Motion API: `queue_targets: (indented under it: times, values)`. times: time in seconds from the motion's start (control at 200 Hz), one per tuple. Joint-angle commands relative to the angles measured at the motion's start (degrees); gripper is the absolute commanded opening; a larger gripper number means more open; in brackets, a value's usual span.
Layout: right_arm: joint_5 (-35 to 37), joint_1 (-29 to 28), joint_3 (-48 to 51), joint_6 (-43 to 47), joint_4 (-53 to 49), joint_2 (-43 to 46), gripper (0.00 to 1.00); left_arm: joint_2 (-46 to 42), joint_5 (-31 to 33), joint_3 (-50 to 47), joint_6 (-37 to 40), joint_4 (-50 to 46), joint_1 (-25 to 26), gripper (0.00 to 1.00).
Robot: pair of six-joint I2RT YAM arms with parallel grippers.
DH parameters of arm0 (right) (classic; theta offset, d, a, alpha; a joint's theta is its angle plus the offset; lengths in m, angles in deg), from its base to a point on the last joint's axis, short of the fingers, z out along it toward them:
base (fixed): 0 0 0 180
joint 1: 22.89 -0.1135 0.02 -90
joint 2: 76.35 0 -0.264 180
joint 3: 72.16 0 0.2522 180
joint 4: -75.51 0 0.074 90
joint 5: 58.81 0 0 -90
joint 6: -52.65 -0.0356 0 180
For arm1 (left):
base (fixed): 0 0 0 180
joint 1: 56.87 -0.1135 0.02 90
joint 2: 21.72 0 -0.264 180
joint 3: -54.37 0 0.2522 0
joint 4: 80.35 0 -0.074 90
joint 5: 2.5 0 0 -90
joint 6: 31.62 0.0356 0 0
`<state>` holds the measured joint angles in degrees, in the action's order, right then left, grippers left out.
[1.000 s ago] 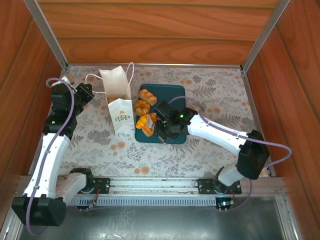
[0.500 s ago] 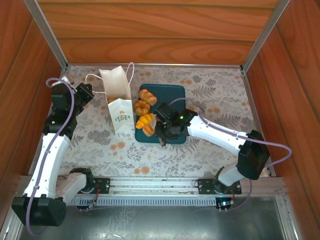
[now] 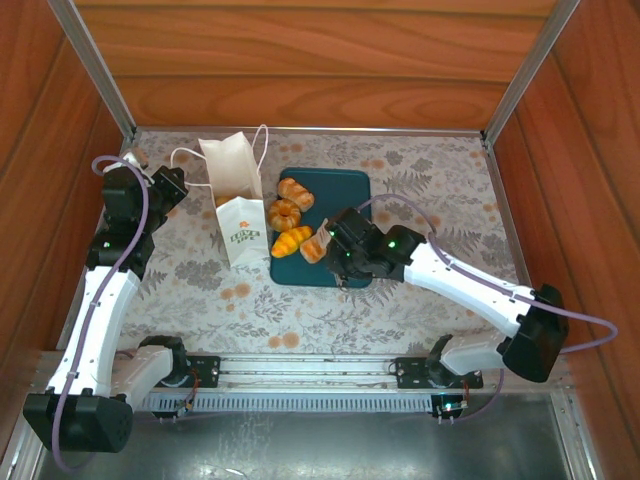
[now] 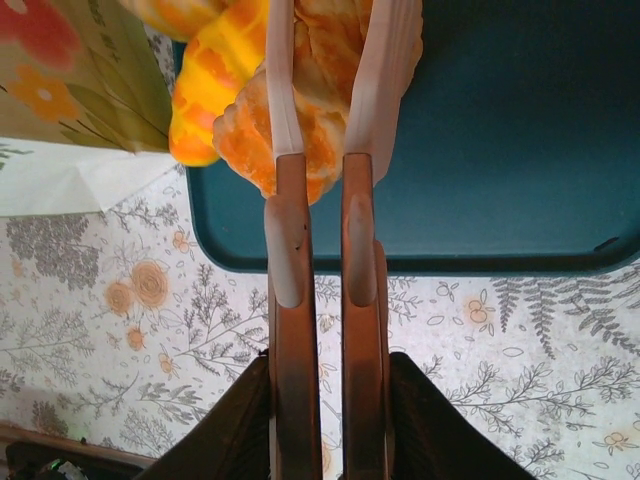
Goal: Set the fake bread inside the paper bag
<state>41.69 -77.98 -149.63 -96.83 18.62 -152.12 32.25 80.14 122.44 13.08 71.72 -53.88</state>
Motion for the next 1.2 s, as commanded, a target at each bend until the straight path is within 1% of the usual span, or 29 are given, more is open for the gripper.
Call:
queue_targets:
  times: [0.0,0.21,0.435,0.715,0.925,1.199]
  values:
    - [4.45,0.32,-0.55,-0.38,-0.31,2.33,0.30,-0.10,-0.20,-0.43,-0.58,0.78,-0.44,0.00]
    - [7.36,1.52,-4.81,3.66,-1.52,5.17,0.29,-0.10,-0.12,-0.56,-0.74,0.75,-0.39,0.00]
    - [9.97,2.70,-15.33,11.24,-2.83,5.29,0.30,-0.25,0.11,-0.95,-0.45,0.73,-0.40,0.00]
    - [10.59,3.07,-29.11,21.17,-1.08,1.89,0.30,-0.10,0.48,-1.09,-0.15,0.73,-0.43,0.00]
    - [7.42,3.14,-36.91,28.26,4.17,-1.65,0.31,0.25,0.54,-0.96,0.03,0.76,-0.38,0.00]
    - [-1.05,2.93,-47.23,30.87,5.73,-9.39,0.31,0.52,0.38,-1.11,-0.19,1.00,-0.37,0.00]
